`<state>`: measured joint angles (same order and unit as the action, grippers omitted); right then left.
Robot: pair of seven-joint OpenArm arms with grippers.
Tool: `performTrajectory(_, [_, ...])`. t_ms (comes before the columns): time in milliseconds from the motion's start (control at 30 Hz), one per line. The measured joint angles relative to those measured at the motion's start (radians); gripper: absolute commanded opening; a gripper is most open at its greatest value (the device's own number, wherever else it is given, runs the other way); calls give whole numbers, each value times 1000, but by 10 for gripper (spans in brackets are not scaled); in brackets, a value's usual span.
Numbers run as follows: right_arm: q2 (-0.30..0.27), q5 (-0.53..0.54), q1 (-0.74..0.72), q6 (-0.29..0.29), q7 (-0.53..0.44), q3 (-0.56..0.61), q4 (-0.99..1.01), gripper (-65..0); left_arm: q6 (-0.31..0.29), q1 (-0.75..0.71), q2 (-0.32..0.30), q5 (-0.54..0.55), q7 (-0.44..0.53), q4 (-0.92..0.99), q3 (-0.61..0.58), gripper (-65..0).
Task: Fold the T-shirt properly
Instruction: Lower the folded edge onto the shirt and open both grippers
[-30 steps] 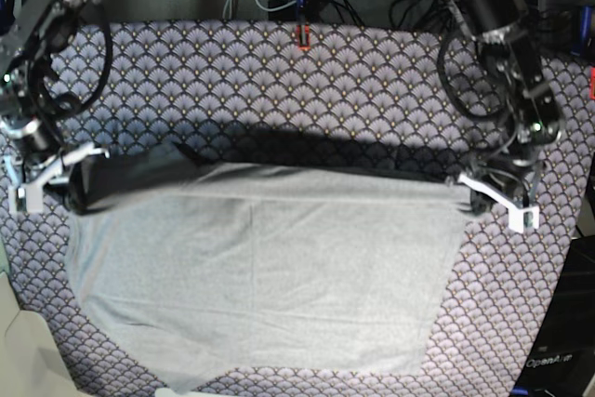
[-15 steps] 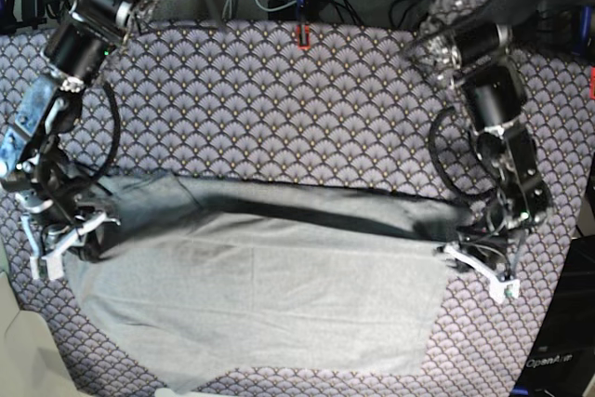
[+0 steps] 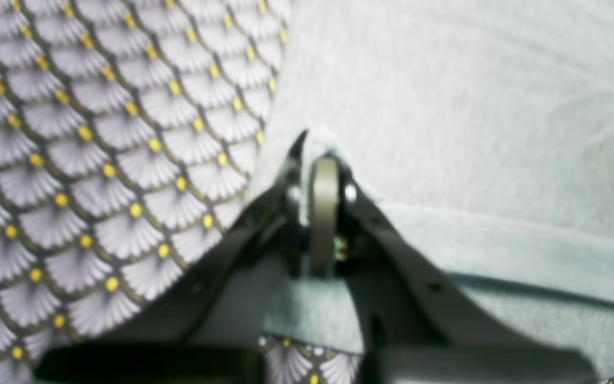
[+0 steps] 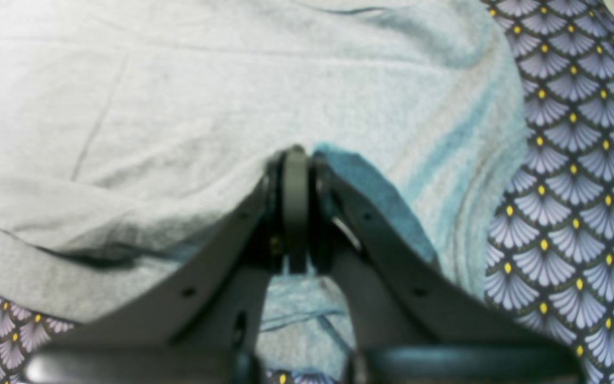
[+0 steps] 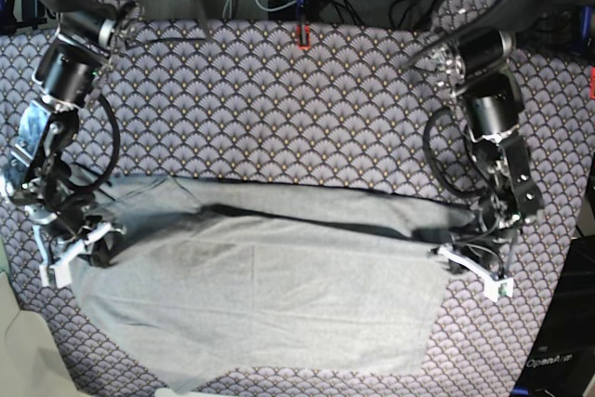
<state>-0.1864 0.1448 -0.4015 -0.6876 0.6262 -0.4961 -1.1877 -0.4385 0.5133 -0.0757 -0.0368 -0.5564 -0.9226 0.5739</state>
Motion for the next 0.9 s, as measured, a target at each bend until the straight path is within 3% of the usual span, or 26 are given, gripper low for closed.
performTrajectory(167, [-48,-3,-39,33,-46,52,91,-650,0,25,-2,-2,13,0,2,-650])
performTrajectory(600, [-65,-4,-142,34,-124,79,235,-650,0,72,1,0,22,0,0,-650])
performTrajectory(767, [-71,-87,-187,34,-167,78,320,-650,0,74,-2,0,27,29,0,-650])
performTrajectory(900, [-68,-108,-188,34,-187,78,320,-650,0,71,1,-2,99,82,0,-650])
